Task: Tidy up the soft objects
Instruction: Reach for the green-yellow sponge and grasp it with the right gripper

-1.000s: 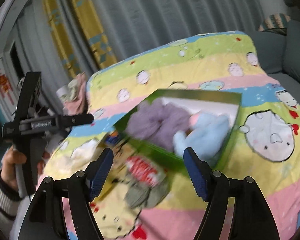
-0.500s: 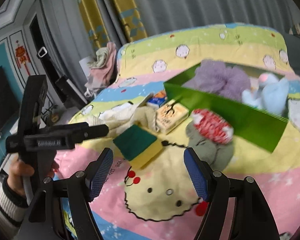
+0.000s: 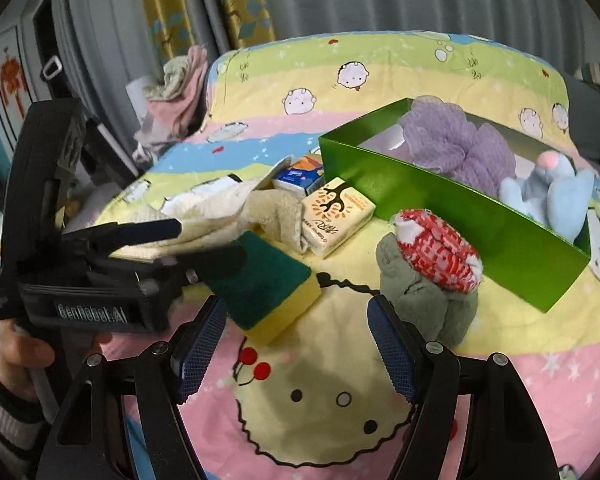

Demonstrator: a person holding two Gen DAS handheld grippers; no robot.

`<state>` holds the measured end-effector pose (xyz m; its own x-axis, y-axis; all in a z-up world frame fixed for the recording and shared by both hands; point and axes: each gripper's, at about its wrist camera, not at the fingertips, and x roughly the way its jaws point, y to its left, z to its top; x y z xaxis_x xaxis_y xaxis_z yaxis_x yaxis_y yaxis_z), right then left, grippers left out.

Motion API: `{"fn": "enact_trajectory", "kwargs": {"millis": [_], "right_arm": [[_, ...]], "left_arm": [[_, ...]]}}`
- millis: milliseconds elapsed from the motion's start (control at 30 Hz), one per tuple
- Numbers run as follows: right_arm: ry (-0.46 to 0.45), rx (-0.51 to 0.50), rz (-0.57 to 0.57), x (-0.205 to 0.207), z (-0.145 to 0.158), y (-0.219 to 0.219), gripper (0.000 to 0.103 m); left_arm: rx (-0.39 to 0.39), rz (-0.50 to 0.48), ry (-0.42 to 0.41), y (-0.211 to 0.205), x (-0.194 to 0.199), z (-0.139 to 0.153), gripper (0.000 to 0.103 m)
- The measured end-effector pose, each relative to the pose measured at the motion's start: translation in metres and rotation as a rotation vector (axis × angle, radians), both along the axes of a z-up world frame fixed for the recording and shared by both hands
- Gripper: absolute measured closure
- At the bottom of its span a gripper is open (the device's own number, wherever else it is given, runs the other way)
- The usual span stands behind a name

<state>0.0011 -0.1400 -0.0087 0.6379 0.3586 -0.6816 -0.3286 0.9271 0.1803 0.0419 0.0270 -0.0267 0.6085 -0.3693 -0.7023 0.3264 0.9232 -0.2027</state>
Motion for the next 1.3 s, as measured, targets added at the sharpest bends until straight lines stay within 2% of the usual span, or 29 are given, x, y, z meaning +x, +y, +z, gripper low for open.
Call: {"fn": "enact_trajectory", "kwargs": {"millis": [133, 267, 433, 633, 733, 867, 967, 1067, 1167, 1233, 1300], "right_arm": [[0.019, -0.008, -0.009, 0.001, -0.005, -0.002, 0.029], [0.029, -0.027, -0.008, -0.001, -0.01, -0.002, 0.029], [0.038, 0.002, -0.01, -0.004, -0.013, 0.0, 0.029], [0.028, -0.035, 0.034, -0.007, -0.015, 0.016, 0.029], [0.035, -0.063, 0.044, -0.005, -0.02, 0.024, 0.029], [0.041, -0.049, 0.07, -0.002, -0.025, 0.031, 0.029], [0.037, -0.07, 0.072, 0.0, -0.026, 0.035, 0.029], [0.034, -0.071, 0.076, 0.002, -0.028, 0.036, 0.03], [0.037, -0.069, 0.091, 0.005, -0.029, 0.038, 0.038], [0.043, -0.073, 0.098, 0.01, -0.032, 0.04, 0.042], [0.055, -0.07, 0.102, 0.013, -0.034, 0.041, 0.047]], "left_arm": [[-0.038, -0.007, -0.001, -0.001, 0.0, 0.002, 0.001], [-0.032, 0.013, 0.01, 0.003, 0.002, -0.003, 0.001], [-0.091, 0.059, 0.047, 0.018, 0.009, -0.008, 0.001], [-0.146, 0.084, 0.054, 0.033, 0.015, -0.007, 0.001], [-0.173, 0.085, 0.077, 0.039, 0.02, -0.01, 0.001], [-0.214, 0.066, 0.113, 0.042, 0.024, -0.015, 0.004], [-0.216, 0.02, 0.125, 0.035, 0.02, -0.015, 0.012], [-0.175, -0.003, 0.108, 0.026, 0.016, -0.016, 0.014], [-0.165, -0.005, 0.122, 0.024, 0.02, -0.023, 0.028], [-0.167, -0.004, 0.149, 0.023, 0.024, -0.03, 0.033], [-0.181, -0.004, 0.171, 0.023, 0.027, -0.035, 0.042]]}}
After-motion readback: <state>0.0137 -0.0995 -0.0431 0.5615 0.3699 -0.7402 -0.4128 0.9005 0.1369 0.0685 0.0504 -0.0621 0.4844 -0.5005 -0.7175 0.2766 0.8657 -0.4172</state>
